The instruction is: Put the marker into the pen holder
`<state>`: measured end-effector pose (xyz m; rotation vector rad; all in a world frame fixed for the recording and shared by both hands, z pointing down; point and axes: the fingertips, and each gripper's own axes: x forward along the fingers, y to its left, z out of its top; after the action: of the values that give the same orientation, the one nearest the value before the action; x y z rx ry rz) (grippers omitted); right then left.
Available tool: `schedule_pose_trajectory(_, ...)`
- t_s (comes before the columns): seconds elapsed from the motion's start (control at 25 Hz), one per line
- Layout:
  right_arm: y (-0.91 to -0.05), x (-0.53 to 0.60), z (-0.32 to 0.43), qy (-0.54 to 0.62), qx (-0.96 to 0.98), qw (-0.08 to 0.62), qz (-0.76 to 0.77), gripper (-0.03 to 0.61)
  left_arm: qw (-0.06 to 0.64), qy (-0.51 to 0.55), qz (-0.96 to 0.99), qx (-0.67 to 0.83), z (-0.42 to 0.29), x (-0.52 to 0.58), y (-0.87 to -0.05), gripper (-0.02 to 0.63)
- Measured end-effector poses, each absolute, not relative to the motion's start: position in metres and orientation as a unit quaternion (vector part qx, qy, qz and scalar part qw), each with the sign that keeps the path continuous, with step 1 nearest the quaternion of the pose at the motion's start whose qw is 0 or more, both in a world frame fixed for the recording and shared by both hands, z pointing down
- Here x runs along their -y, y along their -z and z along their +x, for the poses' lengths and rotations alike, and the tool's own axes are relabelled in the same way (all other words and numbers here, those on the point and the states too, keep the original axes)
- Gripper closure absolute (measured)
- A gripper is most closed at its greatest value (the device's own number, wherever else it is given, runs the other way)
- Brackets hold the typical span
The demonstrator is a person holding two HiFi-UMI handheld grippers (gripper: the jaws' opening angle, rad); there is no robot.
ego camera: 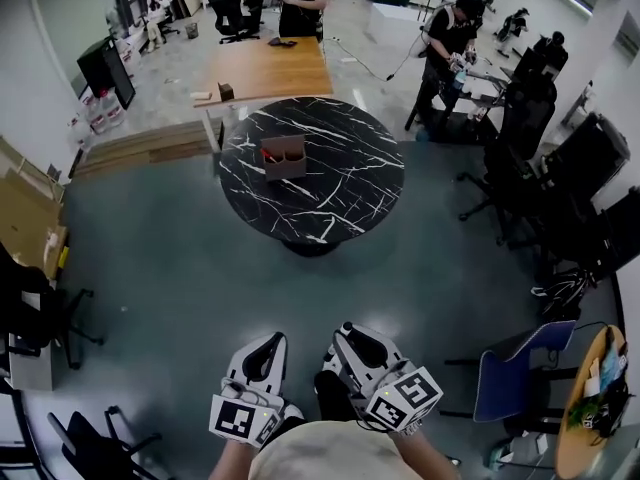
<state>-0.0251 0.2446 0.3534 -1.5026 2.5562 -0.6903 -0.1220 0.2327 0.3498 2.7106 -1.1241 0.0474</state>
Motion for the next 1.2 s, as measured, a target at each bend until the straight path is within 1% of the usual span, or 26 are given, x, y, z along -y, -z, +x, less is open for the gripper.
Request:
schedule_pose_trajectory(0.16,-0.352,-0.196,0.003,0.227,-0.854,0.044,-0.467,0.500,0.091,-0.021,0.913,0.398,-0.091,-0.184,-0.346,0.603)
schedule_pose_trajectory(0.36,-0.344,-0.146,0.037,0.218,-0.863,0.048,-0.454,0.500,0.101,-0.022,0.901,0.422,-0.067,-0.145,-0.347,0.603)
schedule_pose_trajectory(0.48,-0.343,-0.125,0.050,0.223,-0.861,0.057,-0.454,0.500,0.097,-0.024,0.903,0.417,-0.051,-0.124,-0.343,0.603)
schedule_pose_trajectory(0.6,-0.349,-0.100,0.060,0.225,-0.859,0.053,-0.456,0.500,0.088,-0.017,0.907,0.411,-0.037,-0.096,-0.340,0.603)
schedule_pose_trajectory(0.76,-0.356,-0.062,0.068,0.231,-0.852,0.047,-0.468,0.500,0.094,-0.013,0.911,0.402,-0.030,-0.051,-0.345,0.603)
schedule_pose_trajectory(0.96,-0.364,0.009,0.073,0.228,-0.838,0.027,-0.495,0.500,0.106,-0.009,0.918,0.382,-0.029,0.034,-0.360,0.603)
schedule_pose_trajectory(1.2,-0.373,0.132,0.066,0.228,-0.803,0.029,-0.550,0.500,0.099,0.026,0.939,0.329,-0.025,0.167,-0.363,0.603)
